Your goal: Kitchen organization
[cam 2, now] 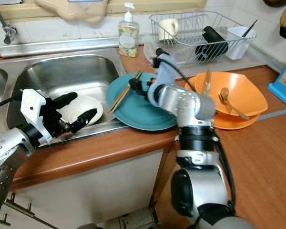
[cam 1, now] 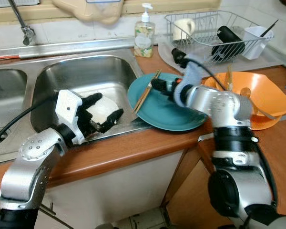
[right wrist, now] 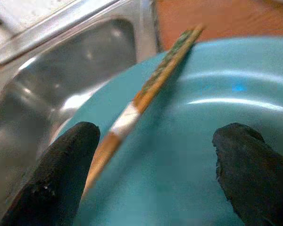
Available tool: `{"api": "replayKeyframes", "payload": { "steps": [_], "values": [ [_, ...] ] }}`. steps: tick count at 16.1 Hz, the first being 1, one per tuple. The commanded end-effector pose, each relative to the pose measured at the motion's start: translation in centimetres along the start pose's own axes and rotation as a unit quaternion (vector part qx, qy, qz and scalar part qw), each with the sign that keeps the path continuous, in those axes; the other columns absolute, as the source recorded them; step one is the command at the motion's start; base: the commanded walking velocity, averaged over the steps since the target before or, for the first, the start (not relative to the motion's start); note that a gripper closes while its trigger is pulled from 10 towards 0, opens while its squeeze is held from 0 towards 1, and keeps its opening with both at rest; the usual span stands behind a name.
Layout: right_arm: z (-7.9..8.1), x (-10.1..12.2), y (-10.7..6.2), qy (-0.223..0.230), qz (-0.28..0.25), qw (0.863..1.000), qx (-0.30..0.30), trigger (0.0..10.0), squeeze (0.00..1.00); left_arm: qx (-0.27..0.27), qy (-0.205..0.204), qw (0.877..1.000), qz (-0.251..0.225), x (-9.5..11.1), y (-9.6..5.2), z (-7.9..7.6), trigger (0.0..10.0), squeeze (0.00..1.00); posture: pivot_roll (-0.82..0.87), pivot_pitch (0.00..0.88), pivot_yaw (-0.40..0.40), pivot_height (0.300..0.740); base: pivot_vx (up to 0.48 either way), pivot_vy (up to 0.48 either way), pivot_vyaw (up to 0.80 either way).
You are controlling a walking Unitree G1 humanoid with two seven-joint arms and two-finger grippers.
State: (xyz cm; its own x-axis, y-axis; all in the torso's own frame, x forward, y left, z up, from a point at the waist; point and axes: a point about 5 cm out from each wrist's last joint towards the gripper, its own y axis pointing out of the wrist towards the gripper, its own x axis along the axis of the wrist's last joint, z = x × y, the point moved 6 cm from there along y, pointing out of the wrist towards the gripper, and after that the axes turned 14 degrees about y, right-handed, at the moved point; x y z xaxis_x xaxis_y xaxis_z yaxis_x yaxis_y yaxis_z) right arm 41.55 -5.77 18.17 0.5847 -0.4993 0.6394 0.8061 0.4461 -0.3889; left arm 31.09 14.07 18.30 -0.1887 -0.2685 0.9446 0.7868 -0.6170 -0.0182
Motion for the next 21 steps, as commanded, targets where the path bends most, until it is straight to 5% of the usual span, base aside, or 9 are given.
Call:
{"api": "replayKeyframes", "payload": {
  "steps": [1,4,5,6,7,10,12,21],
  "values": [
    [1.0,0.7,0.4,0.024,-0.004,1.0,0.019,10.0,0.0,-0.022,-0.002,1.0,-0.001,0.3,-0.2,-0.7,10.0,0.0,-0.04,0.0,-0.019,0.74,0.0,0.0,0.0],
    [1.9,0.3,1.4,0.048,0.004,0.998,0.037,10.0,0.0,-0.03,-0.006,1.0,0.003,0.3,-0.4,-1.0,10.0,0.0,-0.04,0.0,-0.019,0.74,0.0,0.0,0.0],
    [2.1,0.0,1.7,0.05,0.011,0.998,0.041,8.5,0.0,-0.031,-0.007,0.999,0.003,0.3,-0.3,-1.1,10.0,0.0,-0.04,0.0,-0.021,0.74,0.0,0.0,0.0],
    [2.0,-0.3,1.9,0.049,0.016,0.998,0.038,4.9,0.0,-0.032,-0.007,0.999,0.004,0.3,-0.3,-1.2,10.0,0.0,-0.04,0.0,-0.021,0.74,0.0,0.0,0.0],
    [1.8,-0.5,2.1,0.05,0.02,0.998,0.036,3.7,0.0,-0.033,-0.008,0.999,0.004,0.3,-0.3,-1.3,10.0,0.0,-0.04,0.0,-0.024,0.74,0.0,0.0,0.0],
    [1.4,-0.8,2.6,0.056,0.027,0.998,0.031,2.4,0.0,-0.035,-0.01,0.999,0.006,0.3,-0.4,-1.4,10.0,0.0,-0.03,0.0,-0.031,0.74,0.0,0.0,0.0],
    [1.3,-0.9,2.8,0.066,0.028,0.997,0.034,0.0,0.0,-0.036,-0.011,0.999,0.006,0.3,-0.4,-1.5,10.0,0.0,-0.03,0.0,-0.033,0.74,0.0,0.0,0.0],
    [0.8,-1.5,3.3,0.088,0.035,0.994,0.05,0.0,0.0,-0.038,-0.011,0.999,0.01,-0.1,-0.2,-1.8,10.0,0.0,-0.04,0.0,-0.038,0.74,0.0,0.0,0.0]
  ]
}}
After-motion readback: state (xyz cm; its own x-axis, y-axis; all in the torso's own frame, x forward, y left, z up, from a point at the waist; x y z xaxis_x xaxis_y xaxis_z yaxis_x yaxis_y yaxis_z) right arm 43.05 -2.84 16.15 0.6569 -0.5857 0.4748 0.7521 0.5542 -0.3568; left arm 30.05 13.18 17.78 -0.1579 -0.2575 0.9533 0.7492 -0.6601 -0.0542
